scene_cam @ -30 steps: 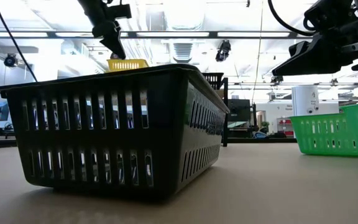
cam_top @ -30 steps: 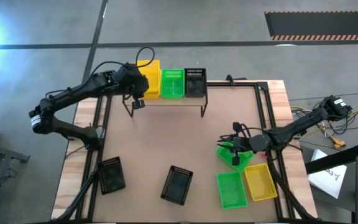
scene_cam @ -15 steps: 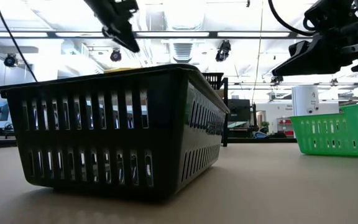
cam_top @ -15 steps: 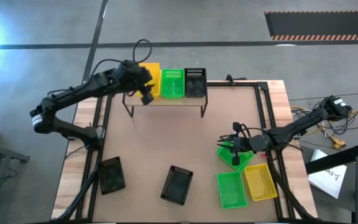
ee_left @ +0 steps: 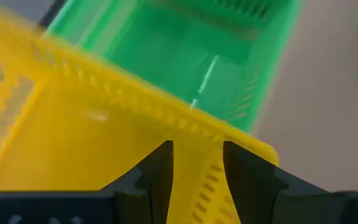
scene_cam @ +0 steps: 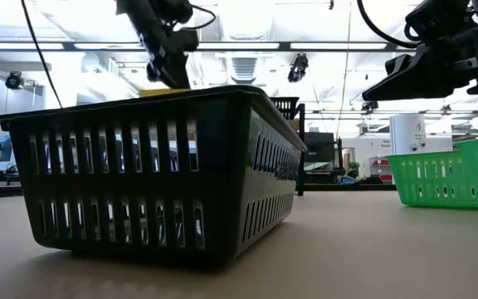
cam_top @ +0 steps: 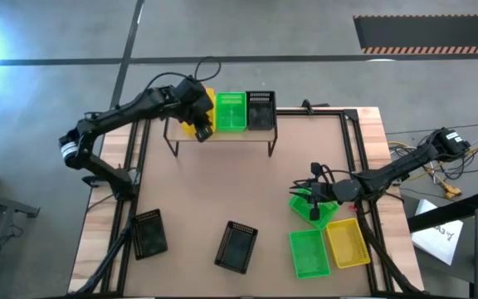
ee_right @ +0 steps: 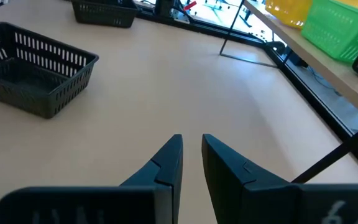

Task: Stack baskets on shelf by color
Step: Stack the top yellow basket on the other yellow basket on the shelf

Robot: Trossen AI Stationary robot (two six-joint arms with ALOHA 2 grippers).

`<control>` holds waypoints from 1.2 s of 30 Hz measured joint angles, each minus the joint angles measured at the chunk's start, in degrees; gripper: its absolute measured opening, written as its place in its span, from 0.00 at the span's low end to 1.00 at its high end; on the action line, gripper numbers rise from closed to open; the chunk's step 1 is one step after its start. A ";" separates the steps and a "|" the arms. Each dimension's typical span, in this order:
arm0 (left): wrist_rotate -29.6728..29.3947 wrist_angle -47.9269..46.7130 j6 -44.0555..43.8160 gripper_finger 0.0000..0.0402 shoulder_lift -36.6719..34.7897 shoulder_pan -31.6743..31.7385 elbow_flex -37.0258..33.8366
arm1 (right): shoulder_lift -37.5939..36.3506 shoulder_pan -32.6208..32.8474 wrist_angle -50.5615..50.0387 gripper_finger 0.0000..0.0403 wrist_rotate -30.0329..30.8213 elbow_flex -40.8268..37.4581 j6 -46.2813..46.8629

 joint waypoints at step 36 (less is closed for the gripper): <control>-17.60 -12.05 -1.43 0.31 -5.16 -16.52 -4.86 | 0.00 0.00 -0.07 0.13 -0.02 -0.22 -0.26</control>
